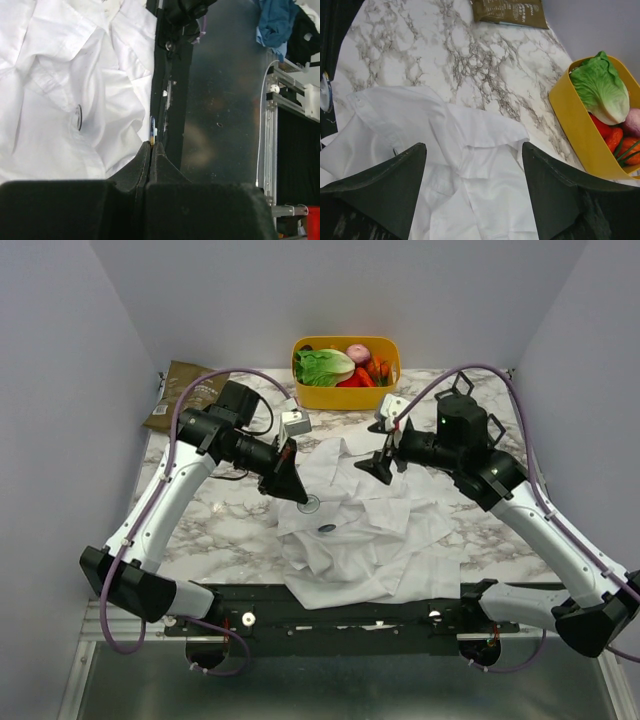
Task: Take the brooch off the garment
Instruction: Close the brooch, then place the brooch in the brooch box.
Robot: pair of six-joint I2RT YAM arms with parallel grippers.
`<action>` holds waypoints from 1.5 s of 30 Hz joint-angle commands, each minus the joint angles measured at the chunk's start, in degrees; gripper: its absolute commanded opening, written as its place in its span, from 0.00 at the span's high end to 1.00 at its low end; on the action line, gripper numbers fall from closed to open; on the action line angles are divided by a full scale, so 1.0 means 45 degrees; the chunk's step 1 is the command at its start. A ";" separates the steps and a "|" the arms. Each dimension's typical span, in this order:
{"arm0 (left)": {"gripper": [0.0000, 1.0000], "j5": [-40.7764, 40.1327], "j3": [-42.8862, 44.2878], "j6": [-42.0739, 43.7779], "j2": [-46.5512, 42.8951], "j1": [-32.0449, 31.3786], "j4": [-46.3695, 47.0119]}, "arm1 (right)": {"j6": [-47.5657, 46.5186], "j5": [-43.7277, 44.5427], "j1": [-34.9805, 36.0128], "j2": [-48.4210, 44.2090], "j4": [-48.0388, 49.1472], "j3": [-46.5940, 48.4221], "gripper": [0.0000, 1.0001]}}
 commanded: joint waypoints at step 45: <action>1.00 0.3190 -0.2852 -0.2036 -0.3044 0.3226 0.2581 | 0.9406 -0.7995 0.1347 0.1896 0.7942 -0.2464 0.43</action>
